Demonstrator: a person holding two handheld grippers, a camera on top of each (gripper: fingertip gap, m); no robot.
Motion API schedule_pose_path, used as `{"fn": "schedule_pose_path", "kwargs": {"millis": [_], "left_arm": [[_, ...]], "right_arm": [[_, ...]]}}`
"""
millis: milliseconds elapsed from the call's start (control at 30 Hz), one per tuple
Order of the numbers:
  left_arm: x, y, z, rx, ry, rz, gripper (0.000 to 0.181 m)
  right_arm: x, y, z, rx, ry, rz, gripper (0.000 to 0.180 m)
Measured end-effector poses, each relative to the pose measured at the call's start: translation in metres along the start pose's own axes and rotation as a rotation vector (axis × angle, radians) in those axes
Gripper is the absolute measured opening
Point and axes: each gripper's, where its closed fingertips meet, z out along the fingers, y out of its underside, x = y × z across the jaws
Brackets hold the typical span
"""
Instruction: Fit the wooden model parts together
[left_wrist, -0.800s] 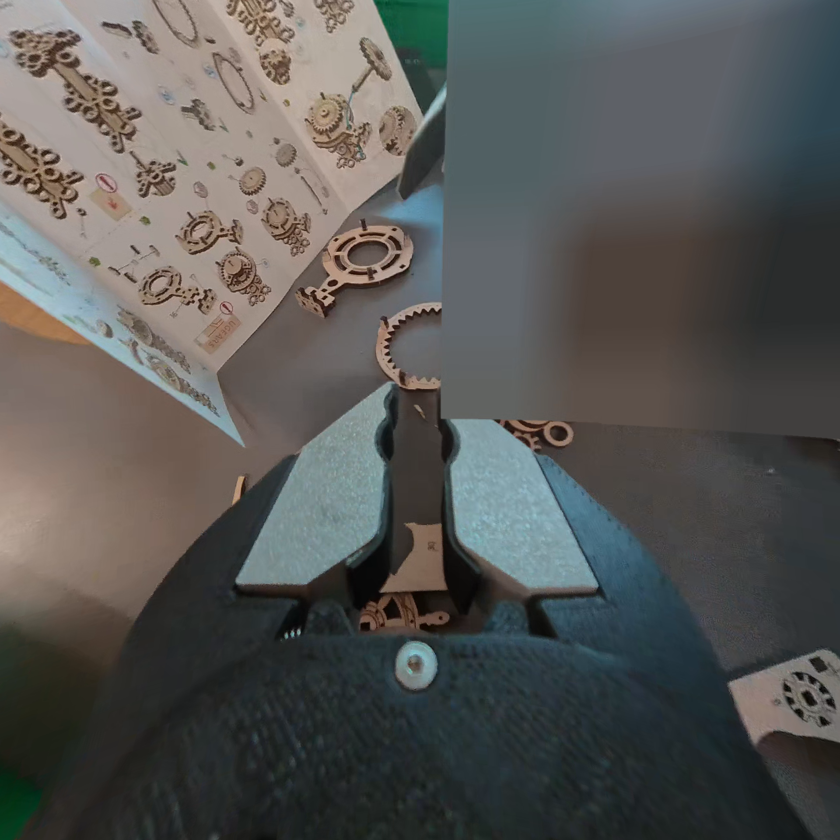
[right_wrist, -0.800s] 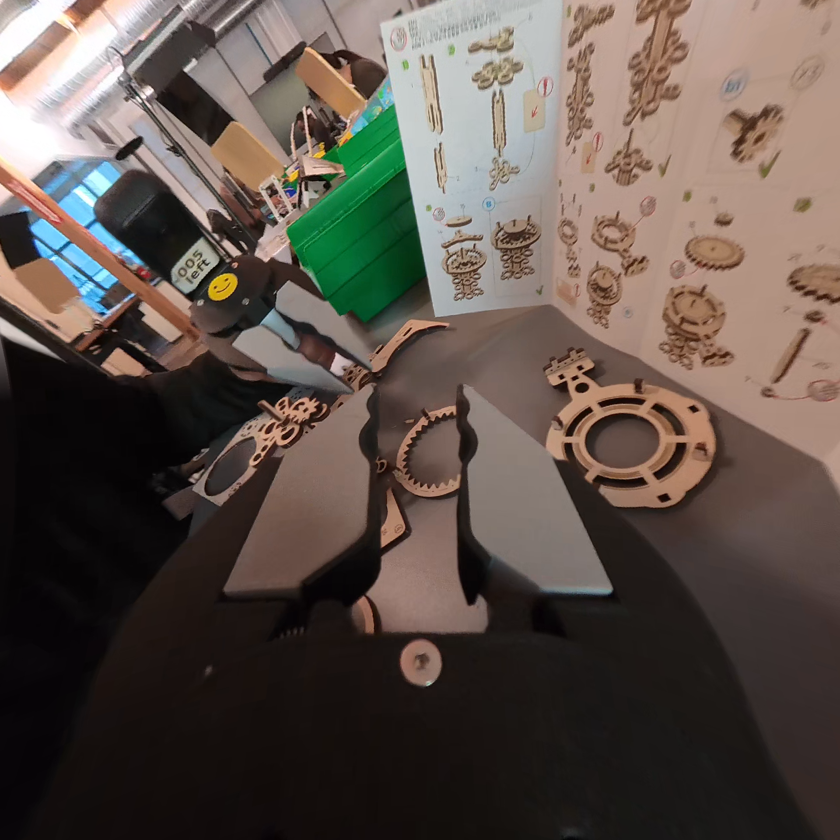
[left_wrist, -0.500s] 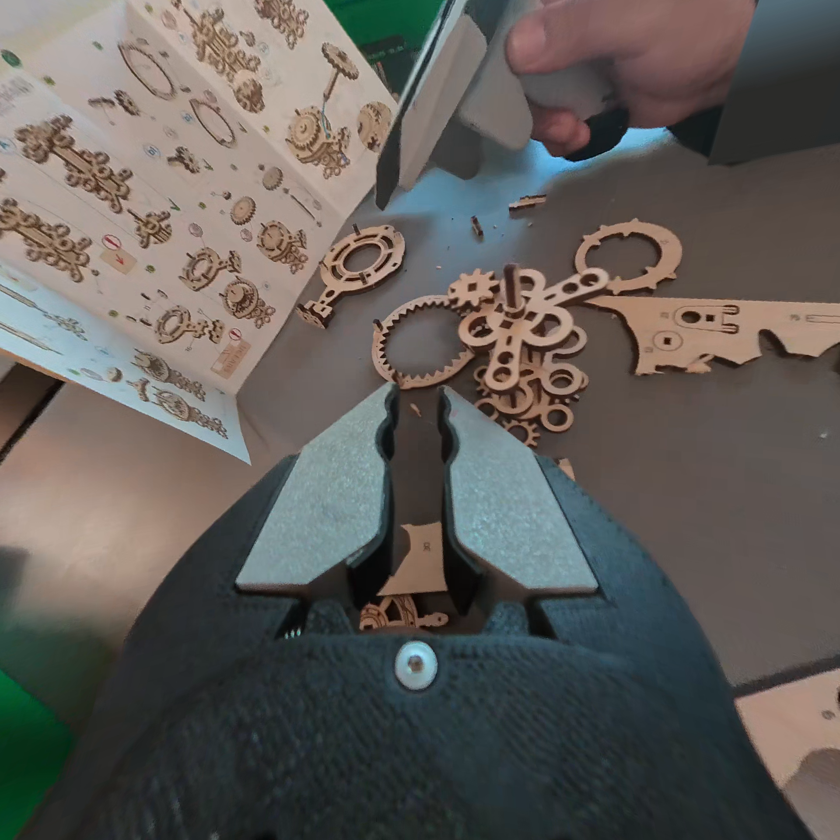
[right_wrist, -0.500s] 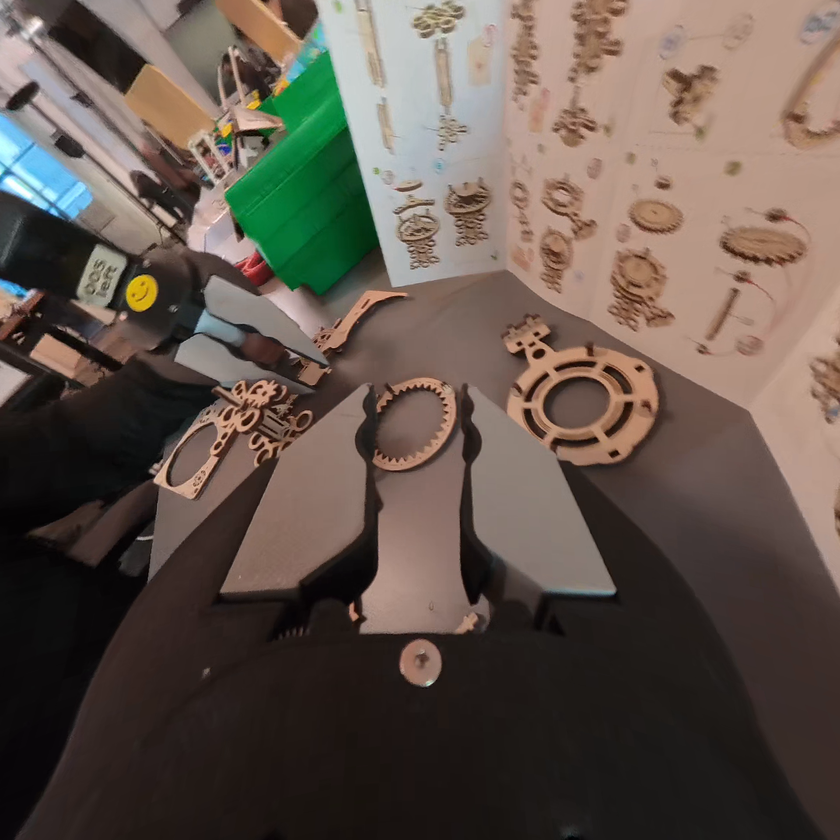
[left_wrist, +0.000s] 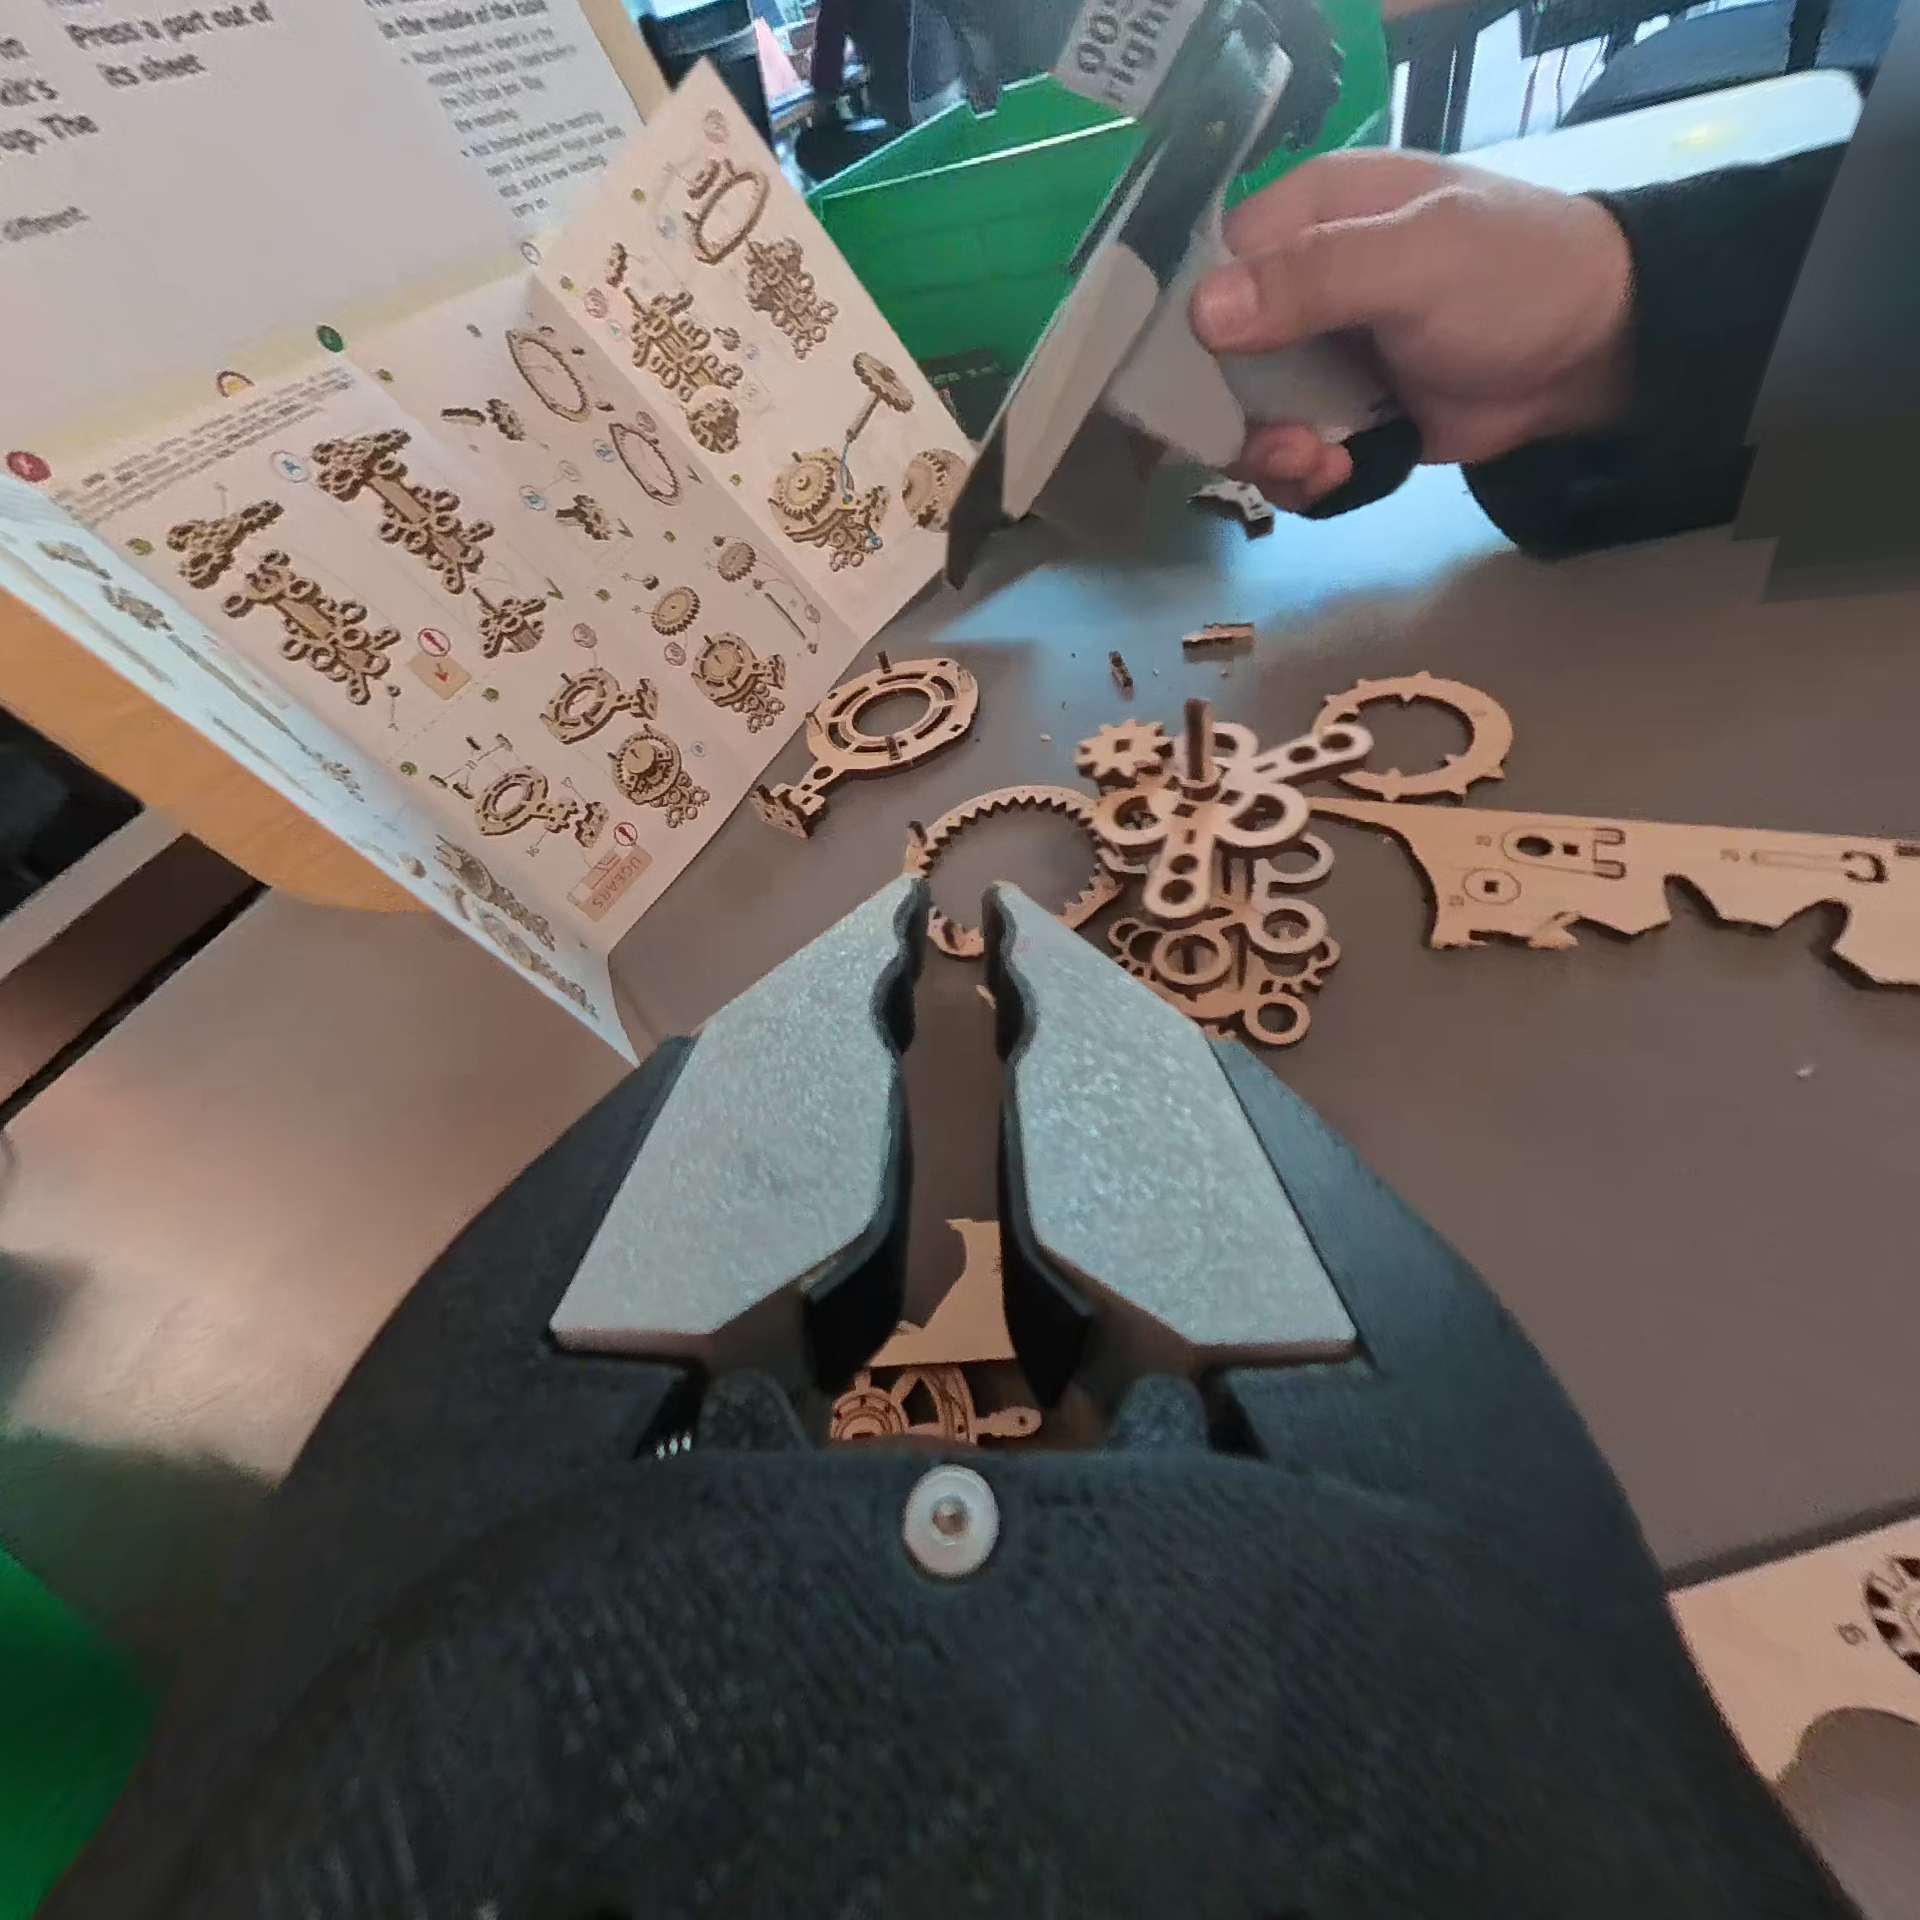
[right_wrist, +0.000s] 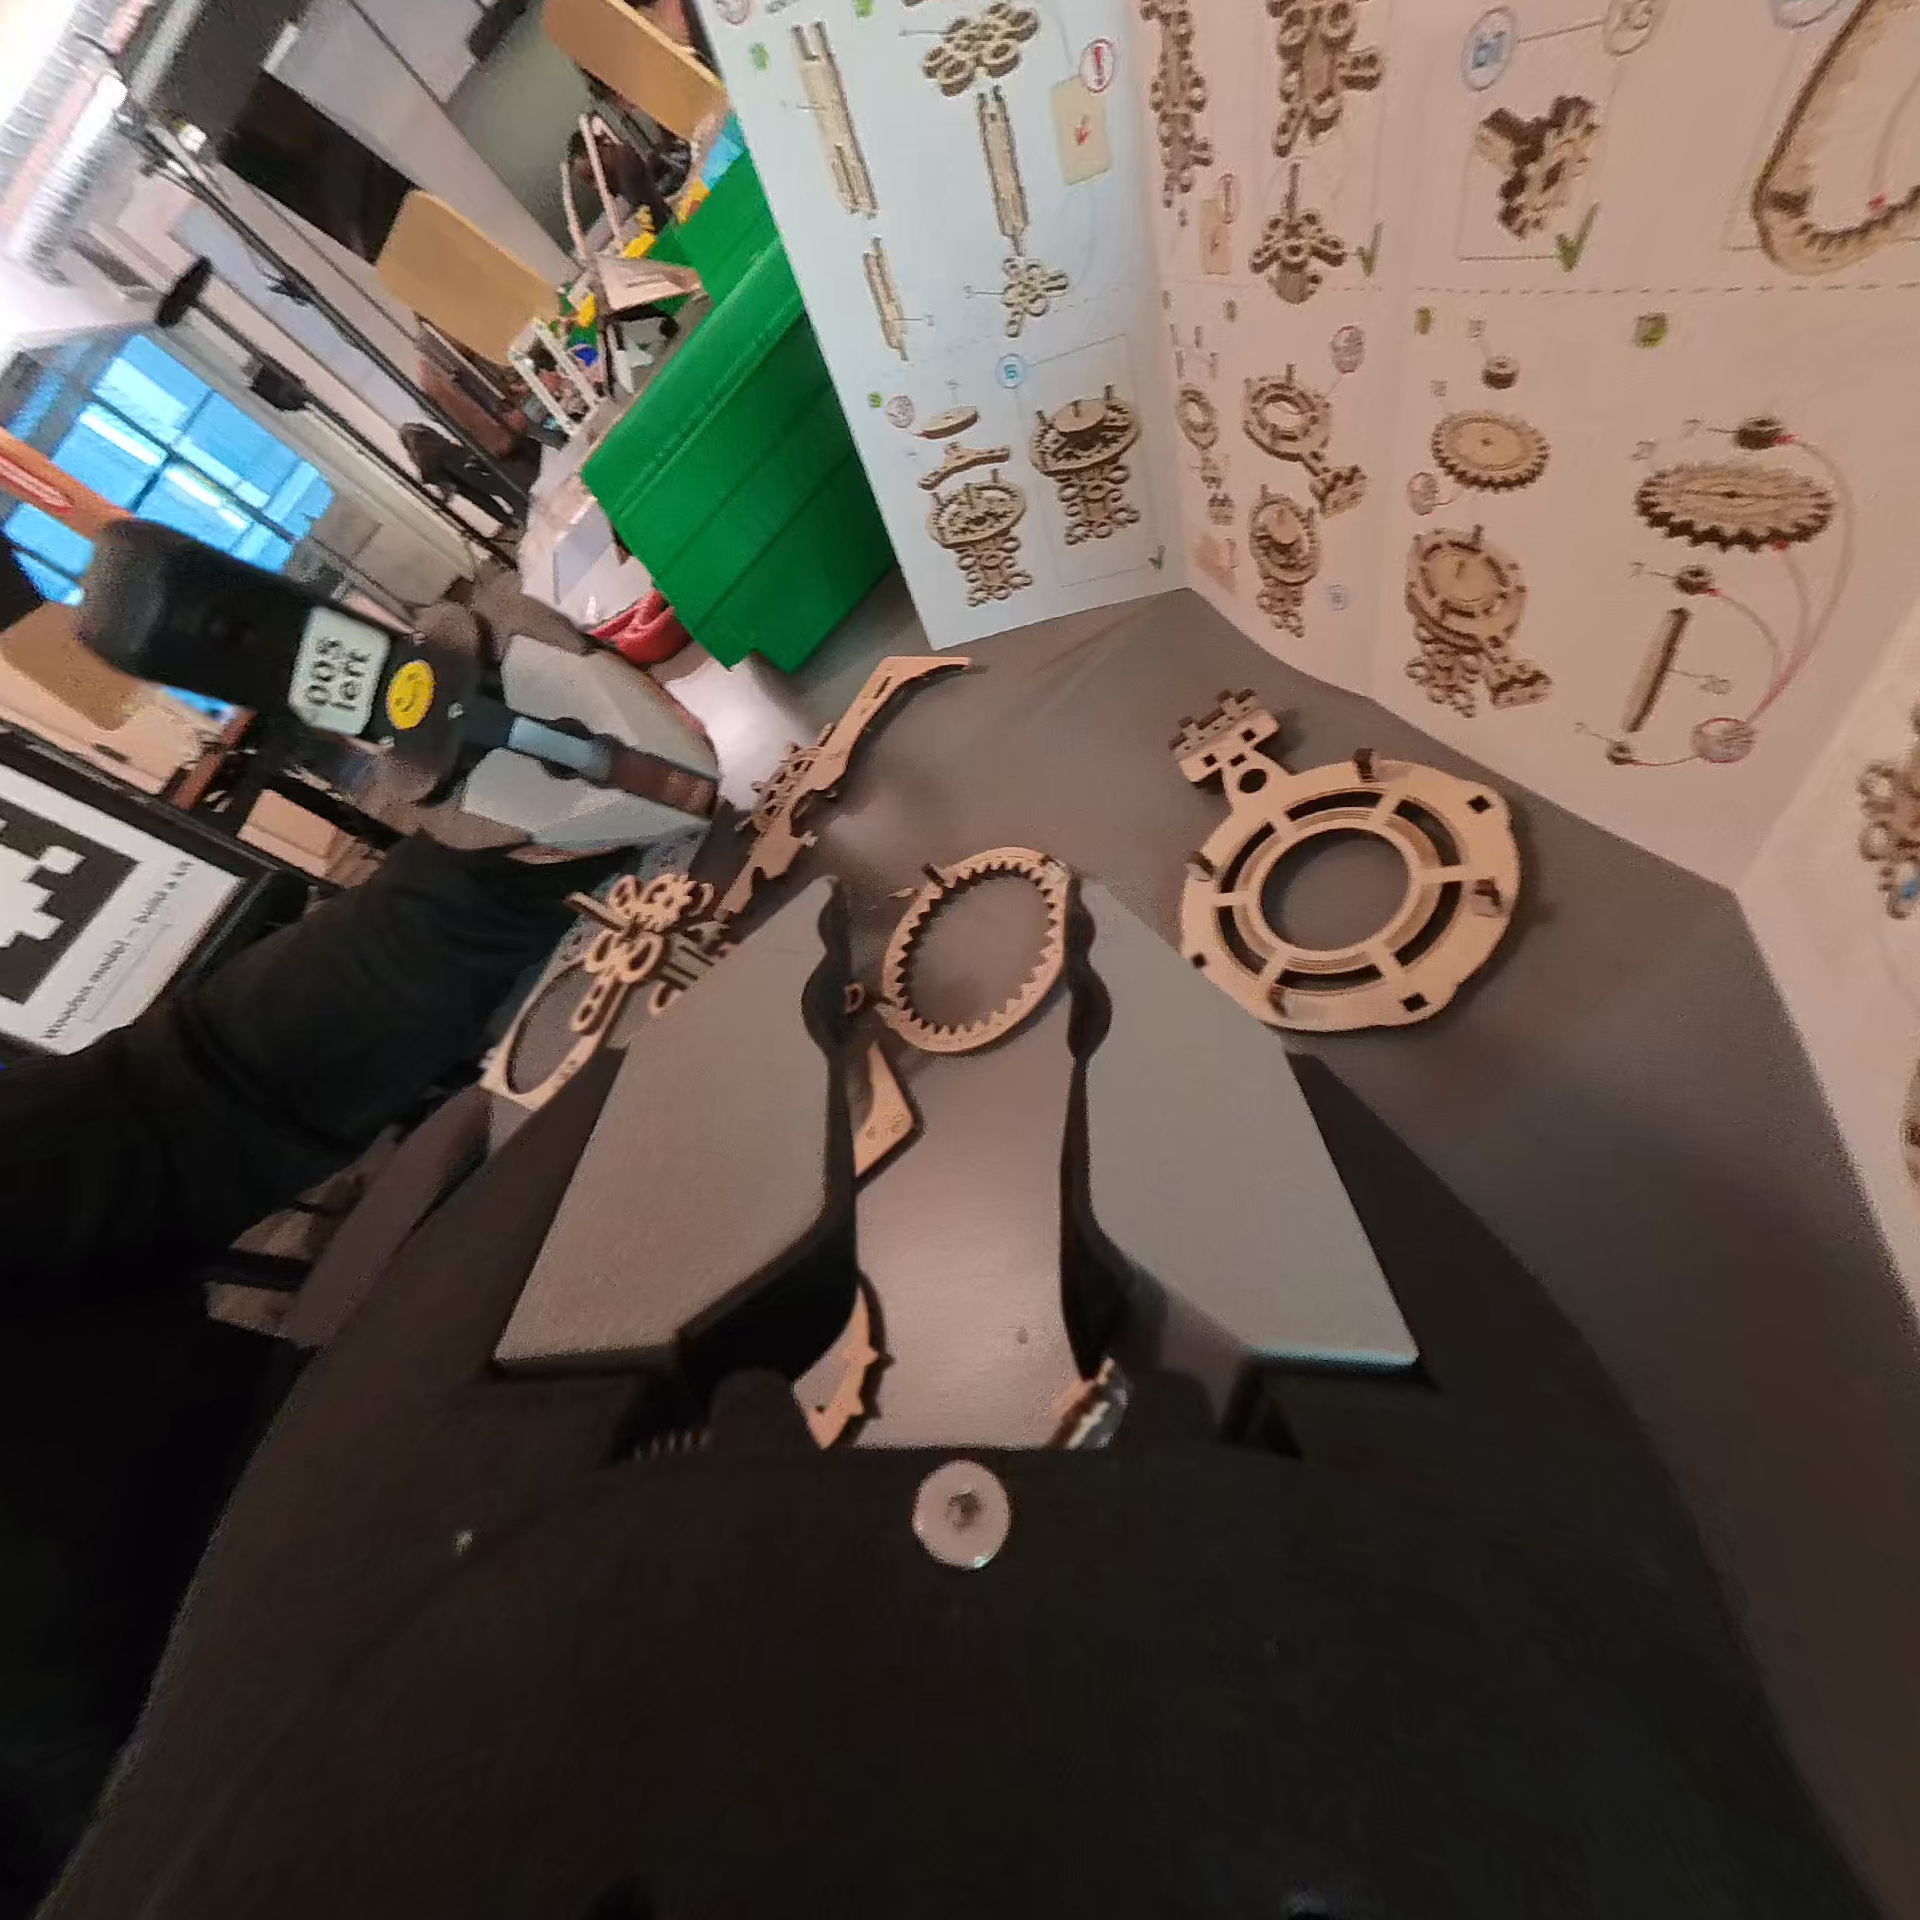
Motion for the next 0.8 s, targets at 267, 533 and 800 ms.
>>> {"fn": "schedule_pose_path", "kwargs": {"millis": [267, 533, 800], "left_arm": [[-0.005, -0.009, 0.003, 0.046, 0.084, -0.113, 0.007], [0.002, -0.017, 0.005, 0.092, 0.196, -0.11, 0.008], [0.013, -0.032, 0.005, 0.146, 0.31, -0.047, 0.009]], "right_arm": [[-0.021, 0.005, 0.008, -0.015, -0.109, 0.067, 0.039], [-0.039, 0.026, 0.025, -0.103, -0.23, 0.185, 0.043], [-0.064, 0.035, 0.039, -0.139, -0.364, 0.307, 0.044]]}}
